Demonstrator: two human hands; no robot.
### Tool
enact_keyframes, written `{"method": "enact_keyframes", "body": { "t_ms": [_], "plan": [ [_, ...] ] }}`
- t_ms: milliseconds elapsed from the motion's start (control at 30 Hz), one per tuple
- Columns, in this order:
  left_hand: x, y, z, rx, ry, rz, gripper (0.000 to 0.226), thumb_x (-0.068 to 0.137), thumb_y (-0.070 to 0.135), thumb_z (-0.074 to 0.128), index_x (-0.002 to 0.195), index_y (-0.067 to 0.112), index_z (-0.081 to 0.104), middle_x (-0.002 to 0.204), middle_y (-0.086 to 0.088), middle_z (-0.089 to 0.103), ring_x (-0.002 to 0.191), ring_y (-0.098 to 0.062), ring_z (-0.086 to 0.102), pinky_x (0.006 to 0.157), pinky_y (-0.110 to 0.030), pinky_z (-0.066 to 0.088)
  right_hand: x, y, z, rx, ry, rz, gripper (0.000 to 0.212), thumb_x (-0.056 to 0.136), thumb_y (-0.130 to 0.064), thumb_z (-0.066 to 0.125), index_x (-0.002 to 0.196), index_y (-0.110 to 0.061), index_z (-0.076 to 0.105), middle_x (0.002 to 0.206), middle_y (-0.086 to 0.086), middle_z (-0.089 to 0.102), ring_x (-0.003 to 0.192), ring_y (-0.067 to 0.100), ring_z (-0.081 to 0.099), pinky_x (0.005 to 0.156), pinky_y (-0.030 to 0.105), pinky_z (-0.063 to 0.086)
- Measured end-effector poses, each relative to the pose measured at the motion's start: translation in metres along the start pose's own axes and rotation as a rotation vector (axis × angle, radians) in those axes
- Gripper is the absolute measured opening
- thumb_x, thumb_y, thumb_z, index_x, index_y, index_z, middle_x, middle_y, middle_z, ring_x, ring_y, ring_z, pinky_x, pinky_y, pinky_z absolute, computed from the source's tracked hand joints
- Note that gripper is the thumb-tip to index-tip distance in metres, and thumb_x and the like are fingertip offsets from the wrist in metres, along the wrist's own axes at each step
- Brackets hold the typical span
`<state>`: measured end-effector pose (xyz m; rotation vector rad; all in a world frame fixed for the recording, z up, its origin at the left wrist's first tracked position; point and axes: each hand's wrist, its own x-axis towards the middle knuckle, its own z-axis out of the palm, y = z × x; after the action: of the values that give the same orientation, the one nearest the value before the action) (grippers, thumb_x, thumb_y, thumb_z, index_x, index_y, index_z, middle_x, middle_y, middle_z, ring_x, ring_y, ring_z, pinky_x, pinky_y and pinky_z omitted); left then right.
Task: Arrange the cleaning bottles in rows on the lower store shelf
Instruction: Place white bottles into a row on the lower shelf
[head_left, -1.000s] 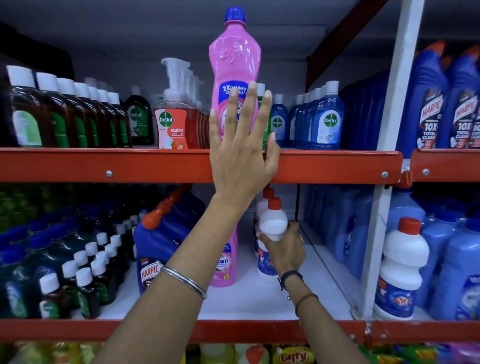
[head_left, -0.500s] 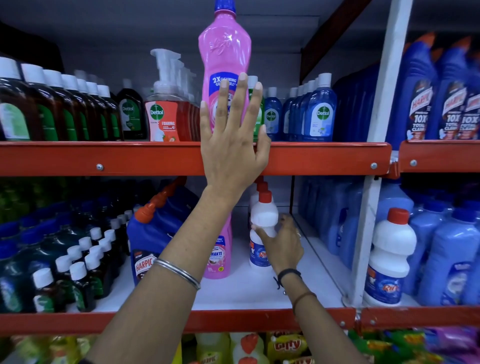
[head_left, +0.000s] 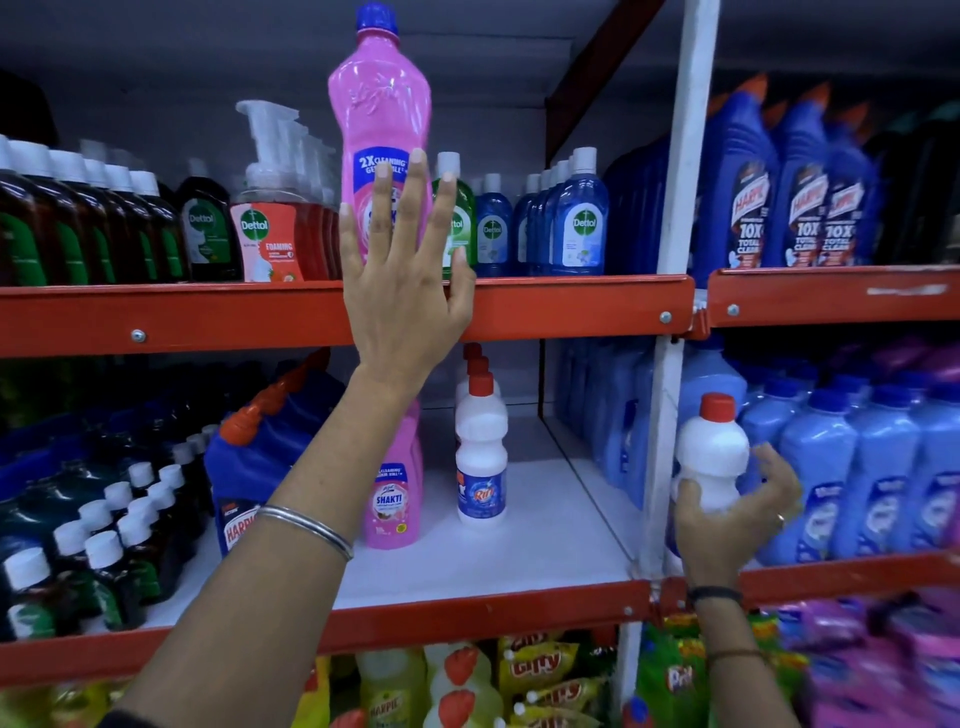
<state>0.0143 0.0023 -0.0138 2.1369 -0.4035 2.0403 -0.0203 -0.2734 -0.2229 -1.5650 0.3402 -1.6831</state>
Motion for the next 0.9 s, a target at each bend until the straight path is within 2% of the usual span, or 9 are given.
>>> {"method": "enact_keyframes", "body": {
  "t_ms": [67,167,267,467,533,667,767,900],
  "plan": [
    [0.000,0.000,0.000,-0.001,0.004,-0.002,0.059,0.094,0.034,0.039,0.151,0.022,0.029,0.160,-0.006,0.025,0.149,-0.027,0.018,0.120,-0.051,0.011,0.007,0.005,-0.002,-0.069,-0.127,0.155,0.076,0.064,-0.014,0.071,0.131,-0.004,0.037,0.130,0.024,0.047,0.119,0.037,0.042,0.100,0.045,0.032],
    [-0.001,0.000,0.000,-0.003,0.008,-0.003,0.059,0.093,0.033,0.039,0.150,0.021,0.031,0.160,-0.006,0.025,0.148,-0.027,0.019,0.120,-0.051,0.012,0.013,0.009,-0.004,-0.162,-0.290,0.281,0.072,0.068,-0.023,0.074,0.129,-0.013,0.039,0.122,0.024,0.057,0.109,0.042,0.053,0.087,0.051,0.045],
    [0.000,-0.001,0.000,0.001,0.005,-0.003,0.059,0.093,0.033,0.039,0.150,0.021,0.031,0.160,-0.006,0.025,0.148,-0.027,0.018,0.120,-0.051,0.012,0.023,0.010,-0.013,-0.275,-0.348,0.245,0.069,0.066,-0.036,0.077,0.122,-0.014,0.043,0.112,0.024,0.063,0.099,0.044,0.058,0.075,0.049,0.048],
    [0.000,0.000,0.001,0.000,0.013,-0.006,0.058,0.093,0.033,0.039,0.150,0.022,0.031,0.160,-0.006,0.026,0.148,-0.026,0.019,0.120,-0.050,0.011,0.034,-0.011,-0.032,-0.267,-0.272,0.141,0.073,0.061,-0.041,0.082,0.116,-0.009,0.047,0.108,0.023,0.066,0.094,0.044,0.061,0.072,0.051,0.051],
    [-0.001,0.000,0.001,0.003,0.011,-0.008,0.059,0.093,0.033,0.038,0.150,0.022,0.030,0.160,-0.005,0.025,0.149,-0.026,0.018,0.120,-0.050,0.011,0.037,-0.025,-0.037,-0.245,-0.243,0.117,0.071,0.061,-0.044,0.081,0.115,-0.012,0.048,0.106,0.019,0.067,0.093,0.042,0.062,0.070,0.046,0.050],
    [-0.001,0.000,0.001,-0.011,0.014,-0.009,0.059,0.093,0.033,0.038,0.150,0.023,0.029,0.160,-0.005,0.025,0.148,-0.026,0.018,0.120,-0.050,0.011,0.039,-0.061,-0.046,-0.222,-0.210,0.062,0.068,0.057,-0.049,0.081,0.110,-0.017,0.052,0.100,0.012,0.069,0.088,0.037,0.063,0.064,0.033,0.039],
    [0.000,0.000,0.001,-0.014,0.018,-0.009,0.059,0.093,0.033,0.039,0.150,0.022,0.030,0.159,-0.006,0.026,0.148,-0.027,0.019,0.119,-0.050,0.011,0.029,-0.085,-0.048,-0.140,-0.288,0.042,0.066,0.053,-0.053,0.080,0.104,-0.022,0.055,0.099,0.008,0.070,0.087,0.032,0.063,0.064,0.034,0.043],
    [0.000,0.000,-0.001,-0.009,0.002,-0.012,0.059,0.093,0.033,0.039,0.150,0.022,0.030,0.159,-0.006,0.026,0.148,-0.027,0.019,0.119,-0.050,0.011,-0.002,-0.109,-0.034,0.046,-0.490,0.091,0.071,0.048,-0.063,0.072,0.106,-0.023,0.058,0.101,-0.001,0.068,0.091,0.023,0.063,0.072,0.042,0.053]
  ]
}}
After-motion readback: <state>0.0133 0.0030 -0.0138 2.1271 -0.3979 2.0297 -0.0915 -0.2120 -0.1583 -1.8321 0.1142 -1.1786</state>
